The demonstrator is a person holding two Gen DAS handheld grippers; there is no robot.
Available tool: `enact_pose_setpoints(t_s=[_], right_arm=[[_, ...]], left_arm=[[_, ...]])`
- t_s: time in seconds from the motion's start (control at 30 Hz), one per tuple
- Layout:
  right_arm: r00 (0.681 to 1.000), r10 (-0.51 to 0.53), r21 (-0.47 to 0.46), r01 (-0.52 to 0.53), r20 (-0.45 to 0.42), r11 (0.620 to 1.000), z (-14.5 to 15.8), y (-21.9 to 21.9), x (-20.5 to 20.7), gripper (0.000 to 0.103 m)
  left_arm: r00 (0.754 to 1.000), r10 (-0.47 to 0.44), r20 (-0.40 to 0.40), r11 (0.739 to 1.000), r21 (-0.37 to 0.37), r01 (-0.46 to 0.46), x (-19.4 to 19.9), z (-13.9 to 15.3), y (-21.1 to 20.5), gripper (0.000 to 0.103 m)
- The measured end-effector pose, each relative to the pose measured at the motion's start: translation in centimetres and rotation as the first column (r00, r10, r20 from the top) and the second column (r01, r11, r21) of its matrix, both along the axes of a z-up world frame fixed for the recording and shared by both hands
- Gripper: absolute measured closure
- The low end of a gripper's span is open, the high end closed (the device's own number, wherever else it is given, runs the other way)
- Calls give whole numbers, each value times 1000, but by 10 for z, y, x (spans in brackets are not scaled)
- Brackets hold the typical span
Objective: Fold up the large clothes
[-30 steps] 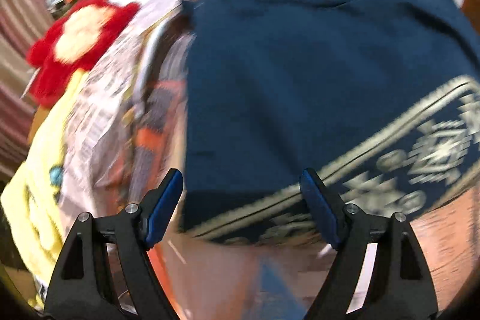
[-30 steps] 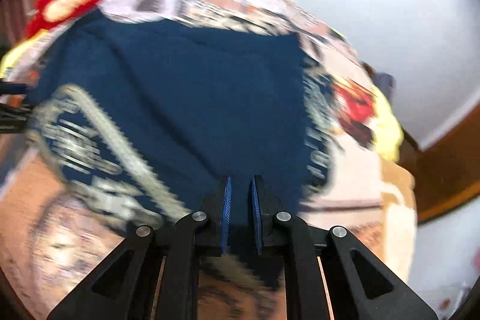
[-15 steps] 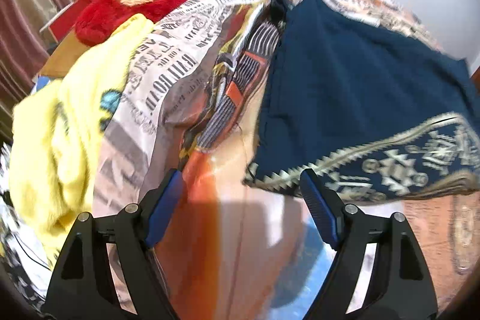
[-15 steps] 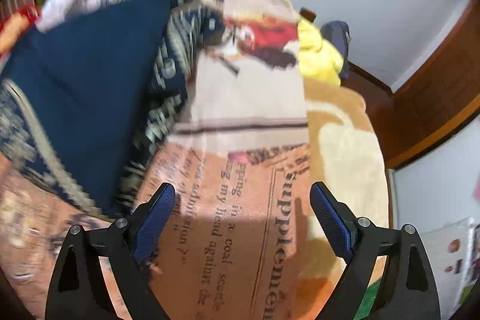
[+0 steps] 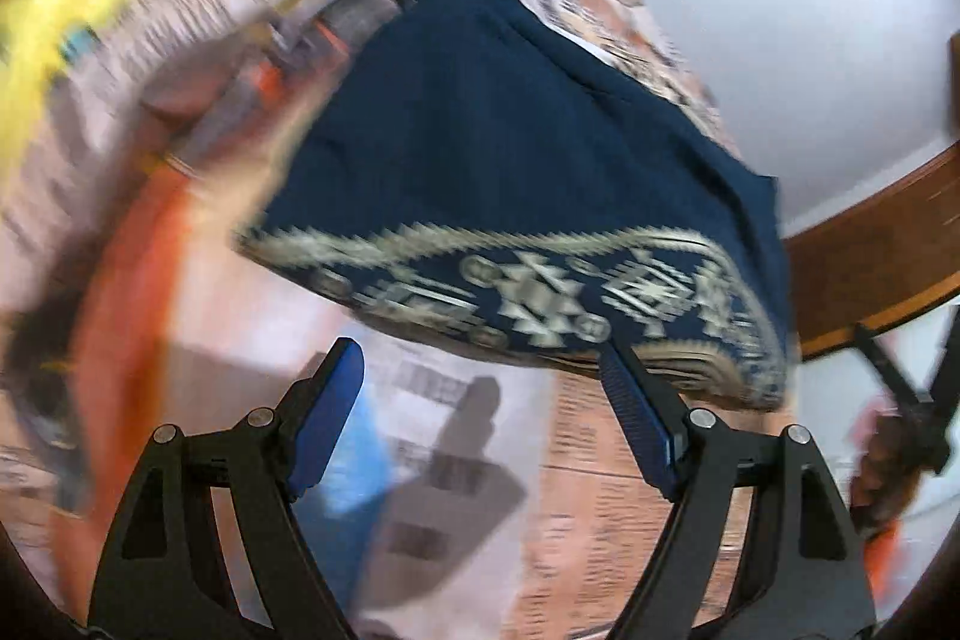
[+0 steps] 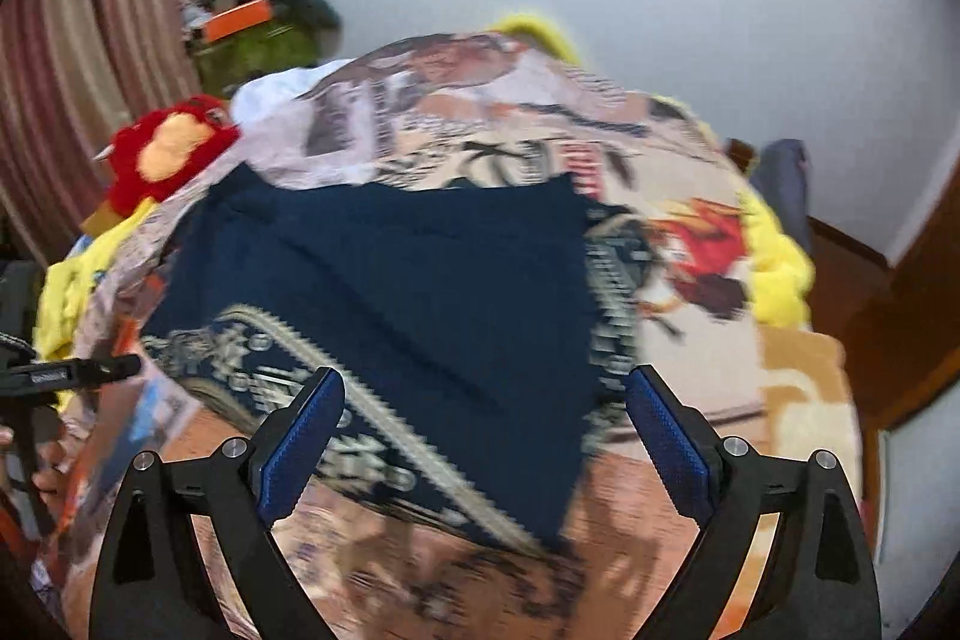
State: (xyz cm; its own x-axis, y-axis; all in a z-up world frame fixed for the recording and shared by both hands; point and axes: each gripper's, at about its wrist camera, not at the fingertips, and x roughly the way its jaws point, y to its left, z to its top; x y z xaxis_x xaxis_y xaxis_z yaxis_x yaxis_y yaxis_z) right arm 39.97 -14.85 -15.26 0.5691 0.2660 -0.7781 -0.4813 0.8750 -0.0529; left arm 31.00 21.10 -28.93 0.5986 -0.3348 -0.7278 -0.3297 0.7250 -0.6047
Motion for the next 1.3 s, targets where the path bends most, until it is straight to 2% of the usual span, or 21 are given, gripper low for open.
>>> enact_pose_setpoints(t_s=[0.03, 0.13, 0.23, 0.37, 0.47, 0.57, 0.63, 0.7, 0.77, 0.8, 0.87, 0.93, 1.1, 1.2, 1.3], right_arm=[[1000, 19, 2, -19, -8, 1000, -7, 10, 3, 9], [999, 38, -7, -38, 16, 999, -28, 25, 7, 9], [998, 60, -33, -60, -7, 998, -47, 35, 14, 9], [990, 71, -8, -73, -123, 997, -74, 41, 31, 9], [982, 43, 26, -38, -187, 999, -88, 37, 42, 9], [980, 26, 54, -16, -195, 998, -92, 33, 47, 9], [980, 27, 60, -15, -198, 998, -92, 33, 48, 9], [980, 31, 53, -21, -198, 998, -91, 34, 47, 9], [979, 42, 50, -33, -198, 998, -88, 34, 45, 9], [979, 44, 47, -35, -197, 998, -87, 33, 44, 9], [980, 39, 32, -33, -194, 999, -83, 33, 42, 9], [981, 40, 41, -32, -191, 999, -78, 33, 41, 9], [983, 39, 100, -21, -177, 995, -59, 43, 43, 9], [982, 60, 101, -42, -181, 994, -55, 64, 44, 9], [972, 83, 107, -60, -222, 992, -66, 90, 40, 9]], left_arm=[[1000, -2, 4, 998, -69, 2, 3, -9, -2, 22], [1000, 9, -5, 989, -150, -9, 12, -23, -1, 22], [999, 44, 21, 977, -211, -39, 20, -36, 3, 23], [991, 111, 78, 968, -234, -90, 39, -39, 15, 25], [985, 149, 85, 974, -187, -131, 55, -40, 19, 38], [981, 181, 74, 978, -118, -172, 80, -38, 21, 44], [979, 195, 61, 980, -60, -192, 95, -38, 20, 52], [975, 216, 47, 976, -28, -215, 103, -36, 23, 56], [972, 230, 38, 973, 17, -231, 109, -29, 22, 68], [973, 229, 38, 972, 51, -231, 107, -25, 24, 79], [973, 224, 53, 966, 122, -229, 104, -2, 20, 90], [973, 204, 108, 950, 218, -224, 93, 25, 13, 92], [963, 129, 238, 901, 378, -214, 75, 96, -10, 93], [953, 97, 288, 884, 415, -215, 67, 121, -15, 93], [948, 63, 312, 860, 465, -210, 52, 139, -26, 93]])
